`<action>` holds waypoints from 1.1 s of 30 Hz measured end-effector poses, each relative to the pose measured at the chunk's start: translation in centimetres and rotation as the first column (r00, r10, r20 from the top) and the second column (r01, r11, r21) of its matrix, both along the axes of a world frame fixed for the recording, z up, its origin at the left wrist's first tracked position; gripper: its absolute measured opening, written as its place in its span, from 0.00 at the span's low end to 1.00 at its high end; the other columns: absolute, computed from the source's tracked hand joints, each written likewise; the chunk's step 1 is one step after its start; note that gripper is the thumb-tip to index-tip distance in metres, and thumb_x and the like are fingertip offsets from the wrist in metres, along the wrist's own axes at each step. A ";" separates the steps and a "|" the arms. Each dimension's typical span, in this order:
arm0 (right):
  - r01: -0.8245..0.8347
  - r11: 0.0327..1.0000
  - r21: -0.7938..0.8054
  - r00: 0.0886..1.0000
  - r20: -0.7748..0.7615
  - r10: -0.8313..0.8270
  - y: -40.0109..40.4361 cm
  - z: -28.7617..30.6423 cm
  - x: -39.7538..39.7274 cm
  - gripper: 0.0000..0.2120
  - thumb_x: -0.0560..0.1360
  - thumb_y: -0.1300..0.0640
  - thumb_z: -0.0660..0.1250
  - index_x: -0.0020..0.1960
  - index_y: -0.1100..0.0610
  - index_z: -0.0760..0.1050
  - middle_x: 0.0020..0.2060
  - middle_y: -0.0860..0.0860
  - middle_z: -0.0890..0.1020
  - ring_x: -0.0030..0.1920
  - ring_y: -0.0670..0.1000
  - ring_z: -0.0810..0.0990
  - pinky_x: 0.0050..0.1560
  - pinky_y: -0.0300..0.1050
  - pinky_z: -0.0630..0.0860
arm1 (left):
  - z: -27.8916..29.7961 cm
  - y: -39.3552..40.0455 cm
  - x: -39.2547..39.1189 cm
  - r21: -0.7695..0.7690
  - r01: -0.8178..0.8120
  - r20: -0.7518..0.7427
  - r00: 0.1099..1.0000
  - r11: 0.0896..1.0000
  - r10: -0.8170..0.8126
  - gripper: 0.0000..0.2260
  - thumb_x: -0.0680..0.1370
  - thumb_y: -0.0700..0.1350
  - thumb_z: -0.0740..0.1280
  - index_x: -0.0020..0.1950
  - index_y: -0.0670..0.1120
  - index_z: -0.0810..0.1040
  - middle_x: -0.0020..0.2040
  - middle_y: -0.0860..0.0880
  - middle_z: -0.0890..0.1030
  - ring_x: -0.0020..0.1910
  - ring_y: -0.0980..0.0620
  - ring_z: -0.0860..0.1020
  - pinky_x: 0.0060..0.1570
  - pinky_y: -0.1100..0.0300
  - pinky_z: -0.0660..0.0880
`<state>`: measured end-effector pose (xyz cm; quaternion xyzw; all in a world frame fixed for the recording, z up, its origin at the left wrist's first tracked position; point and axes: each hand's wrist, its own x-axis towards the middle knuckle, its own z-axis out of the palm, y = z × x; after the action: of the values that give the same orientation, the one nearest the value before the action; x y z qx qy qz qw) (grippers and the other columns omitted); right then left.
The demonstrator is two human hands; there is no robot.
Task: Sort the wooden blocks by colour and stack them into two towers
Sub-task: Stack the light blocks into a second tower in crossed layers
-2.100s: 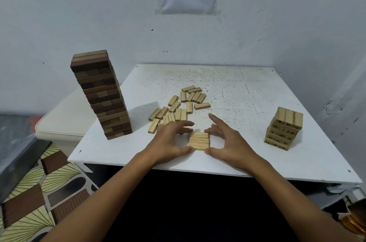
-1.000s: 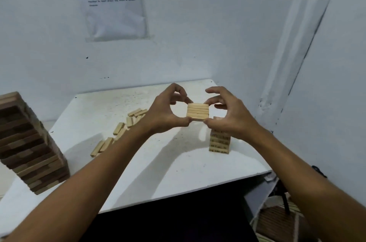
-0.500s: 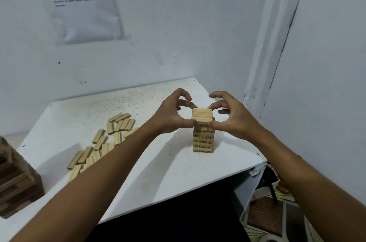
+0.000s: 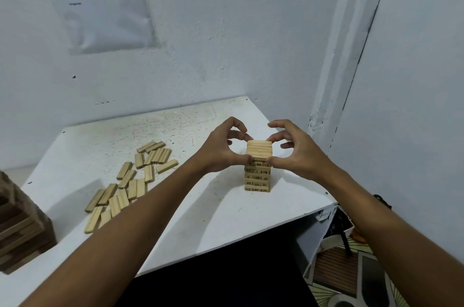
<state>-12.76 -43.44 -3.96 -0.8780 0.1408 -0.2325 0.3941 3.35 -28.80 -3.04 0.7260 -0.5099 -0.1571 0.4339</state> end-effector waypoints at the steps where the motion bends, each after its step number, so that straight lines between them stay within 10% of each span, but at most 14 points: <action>1: 0.000 1.000 0.001 1.000 -0.001 0.000 0.0 0.0 0.0 0.33 0.66 0.59 0.79 0.65 0.46 0.67 0.50 0.44 0.81 0.57 0.42 0.77 0.57 0.39 0.73 | -0.1 0.0 0.0 0.001 0.000 0.001 1.000 1.000 0.000 0.22 0.62 0.49 0.75 0.50 0.54 0.67 0.52 0.53 0.83 0.58 0.55 0.78 0.55 0.59 0.72; 18: 0.016 0.999 0.050 0.999 -0.029 -0.015 0.2 -0.4 -0.4 0.31 0.71 0.56 0.75 0.69 0.47 0.67 0.58 0.45 0.78 0.61 0.44 0.74 0.60 0.42 0.72 | -0.4 0.1 0.1 0.039 0.016 0.038 0.999 0.999 -0.017 0.26 0.62 0.53 0.76 0.58 0.55 0.72 0.57 0.56 0.80 0.59 0.59 0.76 0.54 0.61 0.71; 22: 0.052 0.924 0.379 0.993 0.078 -0.088 1.7 -0.8 -0.5 0.25 0.79 0.48 0.63 0.74 0.53 0.65 0.70 0.48 0.72 0.70 0.45 0.69 0.69 0.43 0.65 | -1.0 0.6 -0.7 -0.007 0.012 -0.149 0.989 1.000 -0.013 0.30 0.69 0.57 0.69 0.69 0.50 0.70 0.66 0.54 0.76 0.65 0.57 0.73 0.64 0.57 0.71; 27: 0.074 0.723 0.687 0.975 0.104 -0.199 5.9 -1.8 -0.2 0.42 0.70 0.32 0.48 0.76 0.55 0.60 0.75 0.48 0.65 0.74 0.43 0.62 0.75 0.44 0.56 | -2.4 0.7 -3.9 -0.015 -0.073 -0.452 0.890 0.997 0.059 0.35 0.76 0.69 0.56 0.76 0.49 0.63 0.75 0.53 0.65 0.74 0.56 0.64 0.75 0.55 0.58; 30: 0.062 0.700 0.712 0.967 0.131 -0.218 6.6 -2.7 0.2 0.24 0.80 0.40 0.42 0.58 0.47 0.73 0.53 0.40 0.79 0.49 0.28 0.76 0.54 0.21 0.67 | -3.5 0.5 -5.2 -0.015 -0.156 -0.557 0.822 0.988 0.121 0.40 0.75 0.73 0.48 0.78 0.48 0.59 0.77 0.51 0.62 0.76 0.56 0.60 0.77 0.52 0.53; 33: 0.008 0.623 0.782 0.963 0.162 -0.217 7.7 -2.1 0.5 0.22 0.84 0.47 0.40 0.42 0.45 0.69 0.37 0.35 0.74 0.32 0.31 0.76 0.35 0.20 0.70 | -3.9 0.4 -6.3 -0.002 -0.216 -0.570 0.803 0.976 0.176 0.47 0.68 0.77 0.46 0.79 0.49 0.57 0.77 0.53 0.62 0.76 0.56 0.59 0.77 0.50 0.51</action>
<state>-12.23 -35.71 -6.01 -0.5773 0.2331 -0.2784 0.7313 -2.95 -28.42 -6.90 0.6804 -0.2853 -0.3027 0.6033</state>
